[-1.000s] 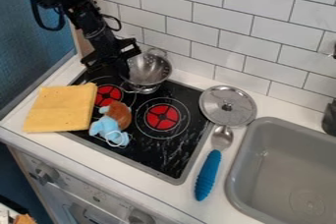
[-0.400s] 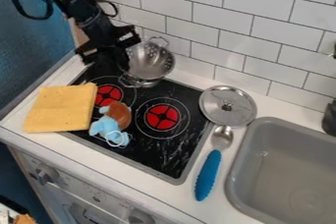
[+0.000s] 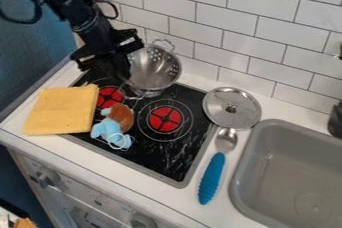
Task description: Mova a panela de prata para o lado esquerdo do fogão
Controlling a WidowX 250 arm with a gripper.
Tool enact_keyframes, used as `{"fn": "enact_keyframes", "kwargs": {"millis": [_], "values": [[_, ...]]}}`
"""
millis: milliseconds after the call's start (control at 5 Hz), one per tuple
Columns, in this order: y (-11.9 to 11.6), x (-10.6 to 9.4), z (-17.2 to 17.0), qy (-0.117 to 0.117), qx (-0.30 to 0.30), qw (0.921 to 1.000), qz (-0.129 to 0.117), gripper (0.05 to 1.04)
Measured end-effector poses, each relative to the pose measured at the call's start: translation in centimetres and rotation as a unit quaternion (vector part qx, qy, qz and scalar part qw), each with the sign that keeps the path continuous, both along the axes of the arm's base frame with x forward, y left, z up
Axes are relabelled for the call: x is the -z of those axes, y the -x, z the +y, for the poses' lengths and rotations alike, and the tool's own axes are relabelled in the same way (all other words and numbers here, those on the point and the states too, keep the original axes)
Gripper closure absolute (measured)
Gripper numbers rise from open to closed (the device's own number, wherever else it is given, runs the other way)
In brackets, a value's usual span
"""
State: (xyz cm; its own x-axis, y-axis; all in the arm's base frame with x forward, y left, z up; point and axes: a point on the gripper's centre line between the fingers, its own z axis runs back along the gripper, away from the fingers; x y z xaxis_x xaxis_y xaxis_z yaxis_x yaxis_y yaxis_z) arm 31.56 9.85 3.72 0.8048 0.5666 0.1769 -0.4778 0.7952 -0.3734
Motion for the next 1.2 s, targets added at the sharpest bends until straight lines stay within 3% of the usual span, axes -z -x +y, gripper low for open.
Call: {"fn": "enact_keyframes", "kwargs": {"millis": [200, 400, 800, 1200], "values": [[1.1, 0.0, -1.4, 0.016, 0.011, 0.9998, -0.006, 1.003], [2.3, 1.1, -3.8, 0.031, 0.043, 0.9986, 0.006, 1.003], [5.1, 3.5, -6.7, 0.015, 0.102, 0.9939, 0.041, 1.003], [6.1, 5.5, -7.1, -0.001, 0.124, 0.9901, 0.066, 1.003]]}}
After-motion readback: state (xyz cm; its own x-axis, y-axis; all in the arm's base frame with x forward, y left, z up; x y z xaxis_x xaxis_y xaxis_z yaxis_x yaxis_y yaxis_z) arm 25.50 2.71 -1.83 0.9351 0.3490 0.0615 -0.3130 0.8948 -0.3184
